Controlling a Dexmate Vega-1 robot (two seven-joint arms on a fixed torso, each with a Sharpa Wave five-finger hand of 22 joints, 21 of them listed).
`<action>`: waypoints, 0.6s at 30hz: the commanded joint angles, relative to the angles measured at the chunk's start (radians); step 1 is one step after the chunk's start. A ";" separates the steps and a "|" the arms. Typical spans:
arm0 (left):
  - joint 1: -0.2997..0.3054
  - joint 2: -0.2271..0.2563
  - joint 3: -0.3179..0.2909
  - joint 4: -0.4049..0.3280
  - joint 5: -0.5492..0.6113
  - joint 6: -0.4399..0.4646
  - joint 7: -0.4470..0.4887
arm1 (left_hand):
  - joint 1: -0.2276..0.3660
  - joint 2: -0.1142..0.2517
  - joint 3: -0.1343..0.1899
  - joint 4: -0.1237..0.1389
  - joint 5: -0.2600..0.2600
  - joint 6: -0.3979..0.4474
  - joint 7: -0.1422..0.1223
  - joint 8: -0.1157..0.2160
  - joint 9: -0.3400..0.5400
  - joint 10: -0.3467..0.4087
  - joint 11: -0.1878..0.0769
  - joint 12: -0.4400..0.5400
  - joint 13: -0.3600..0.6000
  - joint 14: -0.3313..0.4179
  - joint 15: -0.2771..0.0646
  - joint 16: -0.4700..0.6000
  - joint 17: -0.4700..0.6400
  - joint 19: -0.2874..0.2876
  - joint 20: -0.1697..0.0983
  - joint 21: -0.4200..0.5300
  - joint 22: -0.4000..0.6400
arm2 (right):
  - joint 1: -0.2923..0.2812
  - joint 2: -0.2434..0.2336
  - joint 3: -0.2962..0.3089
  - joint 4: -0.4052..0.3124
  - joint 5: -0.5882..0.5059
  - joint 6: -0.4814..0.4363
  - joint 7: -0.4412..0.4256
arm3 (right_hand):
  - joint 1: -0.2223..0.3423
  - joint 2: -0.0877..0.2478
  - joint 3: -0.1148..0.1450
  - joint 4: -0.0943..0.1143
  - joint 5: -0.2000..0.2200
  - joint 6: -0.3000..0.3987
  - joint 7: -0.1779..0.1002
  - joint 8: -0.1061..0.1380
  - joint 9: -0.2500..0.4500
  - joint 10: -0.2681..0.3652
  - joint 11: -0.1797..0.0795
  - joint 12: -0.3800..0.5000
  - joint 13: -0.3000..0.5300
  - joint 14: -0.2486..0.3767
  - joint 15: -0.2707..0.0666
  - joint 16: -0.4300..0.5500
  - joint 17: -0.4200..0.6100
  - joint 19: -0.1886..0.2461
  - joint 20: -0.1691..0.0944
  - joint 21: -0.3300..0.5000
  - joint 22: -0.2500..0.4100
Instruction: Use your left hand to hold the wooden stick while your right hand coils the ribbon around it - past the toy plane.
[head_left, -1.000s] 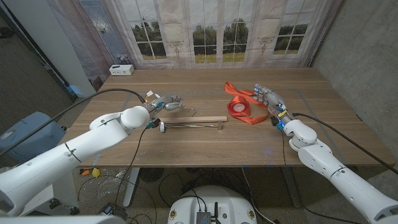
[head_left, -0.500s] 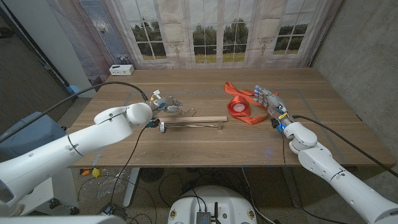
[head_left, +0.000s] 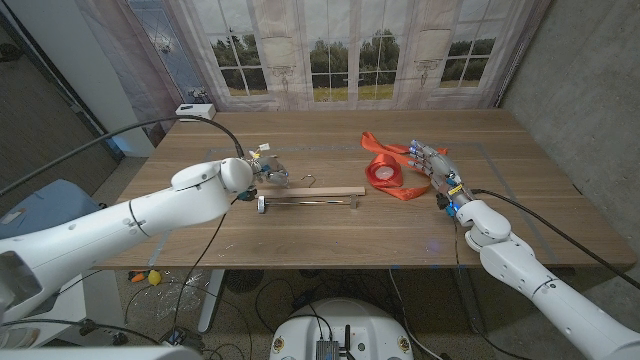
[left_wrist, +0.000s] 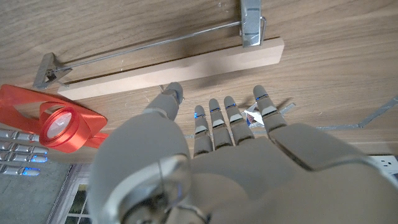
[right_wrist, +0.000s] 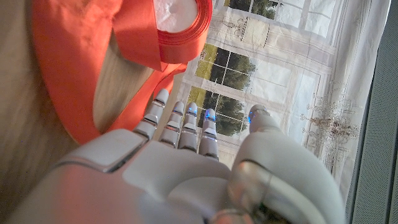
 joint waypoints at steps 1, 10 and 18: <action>-0.153 -0.010 0.177 0.016 0.139 0.084 -0.132 | 0.029 0.002 0.012 -0.005 0.008 0.014 -0.001 0.005 0.004 0.017 -0.008 0.009 0.005 0.013 -0.005 0.002 0.002 -0.001 -0.009 0.002 0.004 | -0.014 0.000 0.004 -0.008 0.001 0.007 -0.007 | -0.007 0.003 0.010 0.001 0.008 0.009 -0.003 0.001 0.005 0.008 0.002 -0.003 0.005 0.011 0.001 0.000 0.005 0.004 0.003 -0.002 0.005; -0.253 -0.024 0.307 0.037 0.266 0.112 -0.261 | 0.047 -0.032 -0.009 -0.004 0.002 0.003 -0.015 -0.004 0.006 0.000 -0.012 0.000 0.011 -0.003 -0.009 -0.008 0.002 -0.011 -0.021 -0.005 0.003 | -0.015 0.005 0.005 -0.002 0.005 0.010 -0.006 | -0.010 0.003 0.013 0.001 0.008 0.013 -0.001 0.001 0.005 0.012 0.003 -0.004 0.005 0.013 0.002 -0.001 0.006 0.009 0.002 -0.005 0.005; -0.283 -0.043 0.379 0.050 0.381 0.137 -0.312 | 0.052 -0.044 -0.018 -0.003 0.002 0.003 -0.017 -0.006 0.007 0.000 -0.015 0.000 0.013 -0.004 -0.013 -0.009 0.002 -0.012 -0.026 -0.006 0.003 | -0.014 0.008 0.005 0.007 0.010 0.012 -0.001 | -0.012 0.004 0.015 0.001 0.008 0.016 0.000 0.001 0.005 0.016 0.004 -0.005 0.006 0.017 0.004 0.000 0.006 0.011 0.004 -0.007 0.005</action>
